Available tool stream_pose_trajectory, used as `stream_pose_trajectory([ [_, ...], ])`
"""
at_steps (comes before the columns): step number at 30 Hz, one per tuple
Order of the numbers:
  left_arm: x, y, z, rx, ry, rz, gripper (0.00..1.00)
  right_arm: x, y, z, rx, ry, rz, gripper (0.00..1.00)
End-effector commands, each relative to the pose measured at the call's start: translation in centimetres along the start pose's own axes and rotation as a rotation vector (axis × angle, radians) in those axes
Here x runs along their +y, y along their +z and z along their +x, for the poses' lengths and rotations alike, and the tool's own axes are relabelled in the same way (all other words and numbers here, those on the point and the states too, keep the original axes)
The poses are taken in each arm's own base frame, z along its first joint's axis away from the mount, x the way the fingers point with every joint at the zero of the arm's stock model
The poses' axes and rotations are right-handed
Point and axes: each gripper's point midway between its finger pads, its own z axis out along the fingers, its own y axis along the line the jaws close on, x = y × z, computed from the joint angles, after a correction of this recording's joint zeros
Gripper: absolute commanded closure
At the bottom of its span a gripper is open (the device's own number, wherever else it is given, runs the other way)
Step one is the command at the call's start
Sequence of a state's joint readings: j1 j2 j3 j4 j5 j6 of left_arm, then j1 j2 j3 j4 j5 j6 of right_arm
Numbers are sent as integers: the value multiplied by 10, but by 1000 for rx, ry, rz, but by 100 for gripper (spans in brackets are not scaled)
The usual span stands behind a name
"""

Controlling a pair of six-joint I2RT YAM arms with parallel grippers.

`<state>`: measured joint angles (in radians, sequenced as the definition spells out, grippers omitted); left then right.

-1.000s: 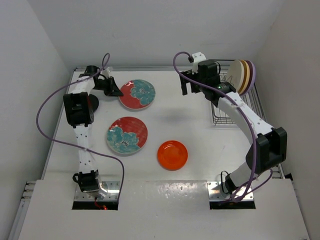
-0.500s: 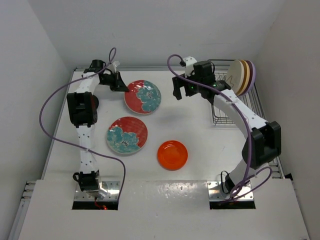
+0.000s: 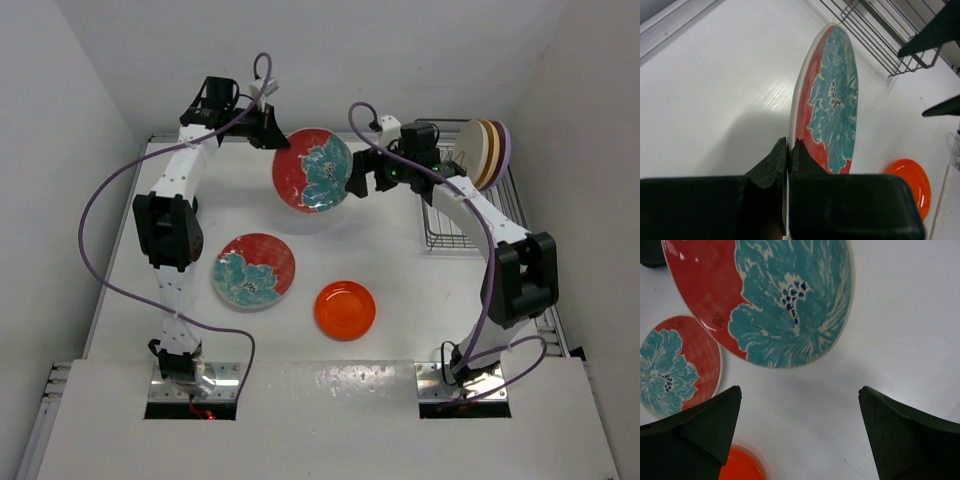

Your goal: Load the plates into the dish rack

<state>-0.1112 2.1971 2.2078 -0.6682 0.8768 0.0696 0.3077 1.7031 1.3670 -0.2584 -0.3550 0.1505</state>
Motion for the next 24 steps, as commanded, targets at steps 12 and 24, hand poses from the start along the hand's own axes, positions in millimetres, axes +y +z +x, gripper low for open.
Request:
stream_pose_trajectory([
  [12, -112, -22, -47, -59, 82, 255, 100, -12, 6, -36, -154, 87, -230, 9],
  [24, -149, -21, -49, -44, 109, 295, 100, 7, 43, -38, -166, 165, -407, 39],
])
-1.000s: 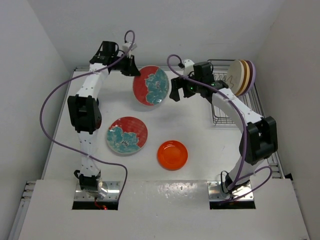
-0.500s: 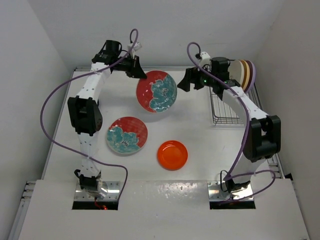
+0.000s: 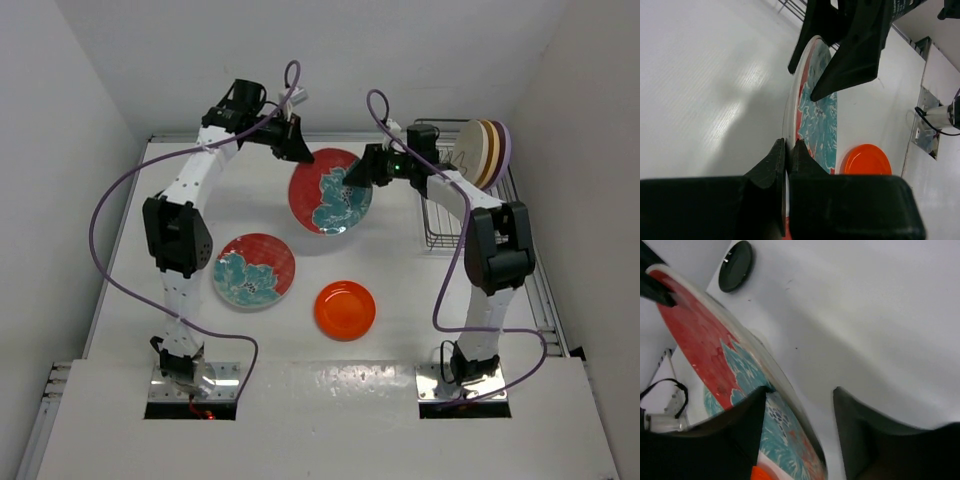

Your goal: Load the plates into the dish rack

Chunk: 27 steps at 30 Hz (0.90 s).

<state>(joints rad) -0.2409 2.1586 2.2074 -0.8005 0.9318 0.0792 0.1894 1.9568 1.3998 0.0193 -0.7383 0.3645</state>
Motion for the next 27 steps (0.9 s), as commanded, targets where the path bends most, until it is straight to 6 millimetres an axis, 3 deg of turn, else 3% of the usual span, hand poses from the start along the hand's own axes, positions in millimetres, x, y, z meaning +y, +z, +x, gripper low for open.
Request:
stream_pose_trajectory([
  [1, -72, -40, -57, -130, 139, 119, 100, 36, 5, -38, -88, -66, -129, 46],
  [2, -73, -43, -59, -135, 146, 106, 100, 40, 7, -36, -77, -58, -133, 68],
  [5, -54, -46, -60, -135, 147, 17, 100, 45, 0, -34, -61, -29, -120, 100],
  [7, -42, -50, -60, -137, 149, -36, 100, 41, -4, -23, -68, -20, -100, 100],
  [9, -22, -56, -61, -135, 138, -135, 100, 61, -12, -27, -102, -54, -115, 100],
  [10, -14, -58, -61, -131, 153, -176, 100, 57, -18, -31, -125, -60, -100, 100],
  [11, 0, -62, -60, -123, 156, -260, 79, 68, -29, -36, -147, -76, -103, 100],
  [13, 18, -66, -56, -105, 163, -351, 44, 69, -36, -45, -183, -90, -65, 100],
  [14, 29, -73, -56, -99, 171, -405, 20, 74, -44, -48, -201, -105, -55, 100],
  [16, 41, -86, -61, -97, 189, -517, 3, 81, -63, -70, -274, -137, 15, 100],
  [18, 54, -98, -64, -92, 201, -613, 0, 84, -78, -87, -324, -182, 85, 100],
  [21, 73, -129, -76, -100, 225, -777, 0, 69, -100, -108, -374, -224, 252, 100],
  [22, 76, -137, -79, -100, 237, -822, 0, 58, -114, -123, -416, -221, 357, 100],
  [24, 89, -154, -77, -87, 228, -912, 0, 40, -131, -129, -407, -240, 476, 100],
  [25, 98, -167, -75, -72, 228, -978, 0, 39, -146, -146, -428, -254, 531, 100],
  [26, 105, -173, -68, -52, 220, -1005, 0, 12, -170, -154, -458, -237, 713, 100],
  [27, 107, -178, -65, -36, 225, -1032, 0, 12, -186, -172, -483, -294, 780, 100],
])
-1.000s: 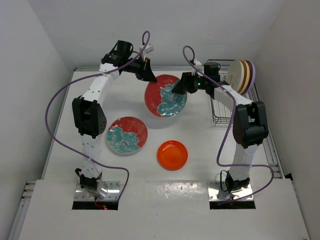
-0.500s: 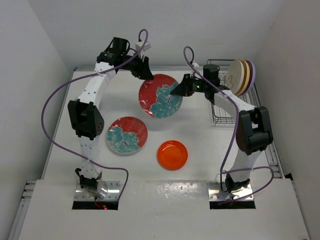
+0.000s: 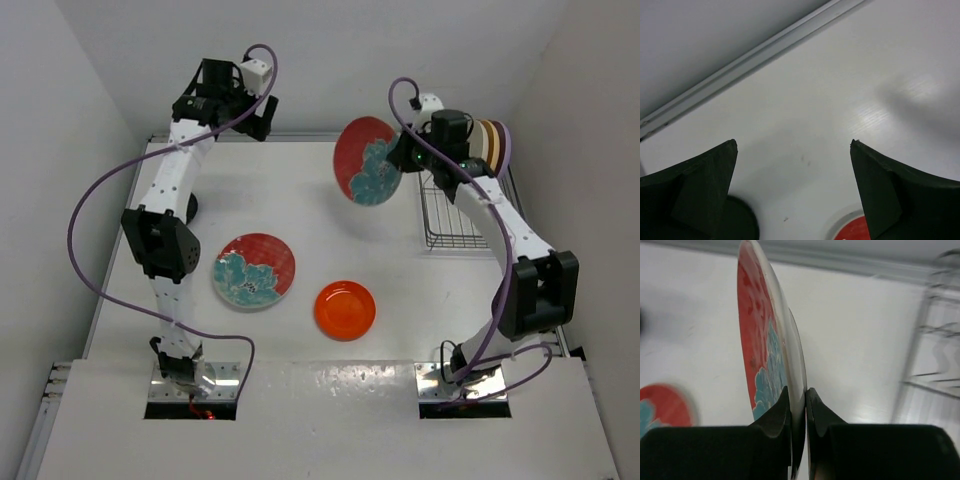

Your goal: Load the plates into the dish rack

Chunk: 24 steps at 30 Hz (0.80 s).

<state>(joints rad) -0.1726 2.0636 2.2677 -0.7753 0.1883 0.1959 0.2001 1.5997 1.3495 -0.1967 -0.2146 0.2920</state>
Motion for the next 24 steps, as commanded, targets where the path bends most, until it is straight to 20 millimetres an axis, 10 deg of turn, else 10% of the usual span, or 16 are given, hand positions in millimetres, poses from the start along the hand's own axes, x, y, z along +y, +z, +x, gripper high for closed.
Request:
stream_pose_trajectory([
  [1, 51, -34, -6, 1, 30, -219, 0, -67, -66, -128, -340, -118, 420, 100],
  [8, 59, -30, 45, 113, 17, -169, 0, -140, -117, -179, -479, -231, 826, 100],
  [19, 30, -22, 117, 305, 81, 1, 0, -202, -71, -171, -341, -488, 1022, 100],
  [24, 12, -19, 148, 366, 48, 98, 0, -225, -55, -134, -288, -447, 1064, 100],
])
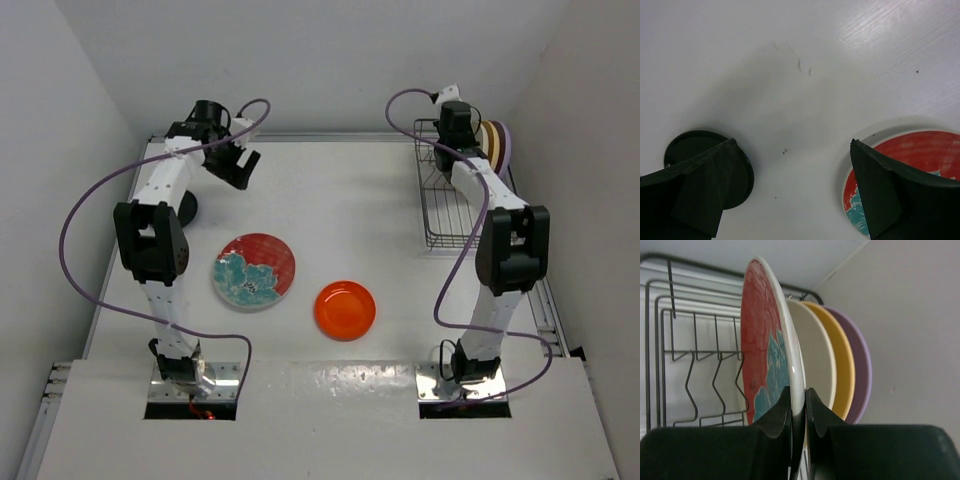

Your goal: Load the plates into the dish rack

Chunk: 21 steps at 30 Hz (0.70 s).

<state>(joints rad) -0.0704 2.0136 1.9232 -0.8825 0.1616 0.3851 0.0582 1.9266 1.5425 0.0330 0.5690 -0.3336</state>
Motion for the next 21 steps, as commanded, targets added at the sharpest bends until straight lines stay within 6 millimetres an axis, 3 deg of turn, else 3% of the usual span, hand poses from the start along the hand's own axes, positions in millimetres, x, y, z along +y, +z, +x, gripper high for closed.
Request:
stream_pose_trajectory([
  [1, -14, -15, 6, -11, 18, 69, 0, -68, -18, -63, -208, 212, 201, 100],
  [7, -39, -1, 51, 105, 13, 194, 0, -38, -9, -25, -126, 259, 131, 100],
  [12, -57, 6, 82, 177, -13, 271, 0, -24, -9, 7, -45, 360, 101, 100],
  [15, -58, 9, 100, 204, -38, 300, 0, -22, -8, 13, -27, 428, 77, 100],
  [18, -62, 12, 118, 241, -38, 321, 0, -24, -9, 7, -26, 393, 58, 75],
  [19, -63, 11, 124, 250, -55, 336, 0, -18, -11, 7, -22, 384, 18, 56],
  [21, -68, 13, 130, 256, -70, 377, 0, -24, -15, -8, -46, 386, 0, 40],
])
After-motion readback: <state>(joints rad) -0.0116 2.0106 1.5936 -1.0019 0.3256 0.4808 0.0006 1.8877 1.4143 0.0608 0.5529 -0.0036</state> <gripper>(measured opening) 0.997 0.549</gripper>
